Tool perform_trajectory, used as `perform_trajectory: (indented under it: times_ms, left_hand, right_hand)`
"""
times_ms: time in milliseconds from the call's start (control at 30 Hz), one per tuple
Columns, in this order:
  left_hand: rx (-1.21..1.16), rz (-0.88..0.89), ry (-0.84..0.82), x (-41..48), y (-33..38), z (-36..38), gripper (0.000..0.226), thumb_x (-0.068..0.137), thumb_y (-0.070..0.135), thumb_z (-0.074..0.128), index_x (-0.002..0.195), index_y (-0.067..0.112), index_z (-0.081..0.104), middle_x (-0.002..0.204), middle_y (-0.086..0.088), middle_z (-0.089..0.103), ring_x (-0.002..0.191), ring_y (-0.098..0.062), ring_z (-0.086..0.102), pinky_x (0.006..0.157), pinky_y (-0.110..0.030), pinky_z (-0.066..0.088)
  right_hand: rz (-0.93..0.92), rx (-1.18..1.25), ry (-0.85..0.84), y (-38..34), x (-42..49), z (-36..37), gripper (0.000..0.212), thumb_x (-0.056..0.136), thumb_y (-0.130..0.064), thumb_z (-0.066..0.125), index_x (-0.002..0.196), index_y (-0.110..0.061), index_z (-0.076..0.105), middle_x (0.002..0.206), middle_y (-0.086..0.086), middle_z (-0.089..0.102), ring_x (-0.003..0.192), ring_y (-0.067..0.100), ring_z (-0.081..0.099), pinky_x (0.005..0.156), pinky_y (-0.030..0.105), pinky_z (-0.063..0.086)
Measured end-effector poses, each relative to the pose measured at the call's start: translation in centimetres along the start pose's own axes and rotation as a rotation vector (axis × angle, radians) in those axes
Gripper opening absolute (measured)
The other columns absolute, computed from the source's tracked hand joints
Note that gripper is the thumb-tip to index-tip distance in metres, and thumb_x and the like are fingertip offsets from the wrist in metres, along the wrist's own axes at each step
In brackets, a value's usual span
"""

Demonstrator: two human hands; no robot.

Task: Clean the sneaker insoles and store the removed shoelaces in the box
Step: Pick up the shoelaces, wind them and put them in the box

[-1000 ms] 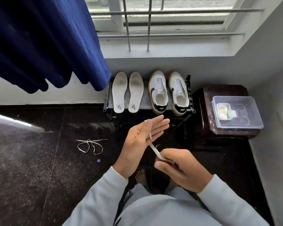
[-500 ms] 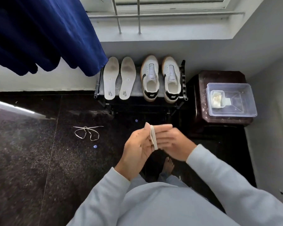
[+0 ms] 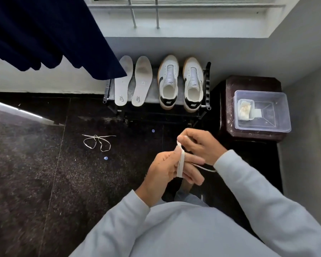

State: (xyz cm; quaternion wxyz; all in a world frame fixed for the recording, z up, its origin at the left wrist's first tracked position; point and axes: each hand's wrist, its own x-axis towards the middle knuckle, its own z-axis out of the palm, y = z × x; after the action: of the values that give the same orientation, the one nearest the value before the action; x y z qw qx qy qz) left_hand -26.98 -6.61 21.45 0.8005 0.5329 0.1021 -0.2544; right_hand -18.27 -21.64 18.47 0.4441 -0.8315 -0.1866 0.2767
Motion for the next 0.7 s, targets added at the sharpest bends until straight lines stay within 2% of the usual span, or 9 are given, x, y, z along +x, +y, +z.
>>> perform_trajectory:
  times_ms: [67,100,167,267,400,467,533,667,700]
  left_hand:
    - [-0.054,0.066,0.078,0.4,0.4,0.3,0.054,0.104,0.04,0.033,0.114,0.006,0.074,0.101,-0.018,0.078,0.094,-0.027,0.075,0.081,-0.031,0.061]
    - [-0.05,0.102,0.14,0.8,0.5,0.2,0.053,0.106,0.039,0.032,0.12,0.005,0.071,0.11,-0.017,0.077,0.104,-0.027,0.074,0.088,-0.031,0.061]
    - [0.026,0.163,0.242,1.6,0.2,-0.6,0.051,0.106,0.035,0.03,0.127,0.005,0.065,0.116,-0.016,0.075,0.111,-0.024,0.072,0.095,-0.031,0.058]
    - [0.284,0.192,0.34,2.1,-0.8,-1.8,0.04,0.109,0.024,0.031,0.127,0.012,0.064,0.117,-0.008,0.075,0.112,-0.016,0.071,0.097,-0.026,0.056]
    - [0.306,0.063,0.251,1.4,-2.0,-1.8,0.044,0.106,0.036,0.034,0.105,0.02,0.075,0.096,-0.003,0.08,0.094,-0.018,0.076,0.084,-0.027,0.06]
    - [0.227,-0.02,0.15,0.9,-1.9,-1.1,0.054,0.106,0.042,0.03,0.097,0.016,0.077,0.087,-0.003,0.08,0.084,-0.02,0.077,0.078,-0.028,0.061]
    - [0.154,-0.067,0.068,0.3,-1.5,-0.6,0.062,0.106,0.044,0.024,0.095,0.012,0.076,0.085,-0.003,0.081,0.081,-0.019,0.077,0.076,-0.028,0.062]
    - [-0.006,0.024,0.104,-0.1,-0.2,-0.1,0.062,0.102,0.042,0.027,0.106,0.003,0.076,0.097,-0.016,0.079,0.092,-0.029,0.076,0.082,-0.034,0.062]
    - [-0.02,0.053,0.149,0.0,0.0,-0.2,0.061,0.104,0.042,0.028,0.111,0.001,0.074,0.103,-0.018,0.078,0.099,-0.03,0.075,0.087,-0.035,0.061]
  right_hand:
    - [-0.079,-0.121,-0.026,1.0,-1.2,1.9,0.011,0.095,-0.004,0.055,0.097,-0.001,0.066,0.08,0.002,0.066,0.071,0.004,0.061,0.07,0.02,0.051]
    - [-0.142,-0.181,-0.019,1.5,-2.1,2.7,0.012,0.095,-0.003,0.055,0.099,-0.002,0.067,0.08,-0.007,0.065,0.072,0.001,0.061,0.072,0.024,0.051]
    - [-0.21,-0.245,-0.09,1.0,-4.1,4.0,0.022,0.101,-0.022,0.049,0.089,-0.013,0.065,0.075,-0.019,0.056,0.069,0.001,0.054,0.071,0.028,0.046]
    - [-0.246,-0.28,-0.196,-1.1,-5.5,3.0,0.04,0.1,-0.046,0.034,0.083,-0.018,0.057,0.071,-0.015,0.051,0.066,0.008,0.053,0.066,0.029,0.046]
    - [-0.233,-0.126,-0.008,-3.9,-4.3,-0.6,0.027,0.1,-0.035,0.046,0.08,-0.022,0.058,0.068,-0.015,0.054,0.061,0.003,0.054,0.059,0.013,0.039]
    - [-0.199,-0.11,0.102,-3.8,-2.7,-1.8,0.025,0.101,-0.029,0.05,0.082,-0.017,0.061,0.064,-0.006,0.056,0.057,0.008,0.052,0.055,0.013,0.038]
    - [-0.109,-0.044,0.096,-2.8,-1.0,-1.7,0.025,0.102,-0.028,0.051,0.081,-0.019,0.062,0.061,0.004,0.054,0.054,0.009,0.047,0.054,0.016,0.038]
    - [-0.152,-0.127,0.025,0.0,-0.4,1.6,0.047,0.108,-0.02,0.036,0.064,-0.025,0.053,0.057,0.003,0.048,0.049,0.006,0.05,0.056,0.02,0.046]
    - [-0.195,-0.182,0.003,0.8,-1.0,2.9,0.045,0.106,-0.016,0.037,0.069,-0.02,0.061,0.062,0.005,0.051,0.055,0.007,0.053,0.064,0.022,0.047]
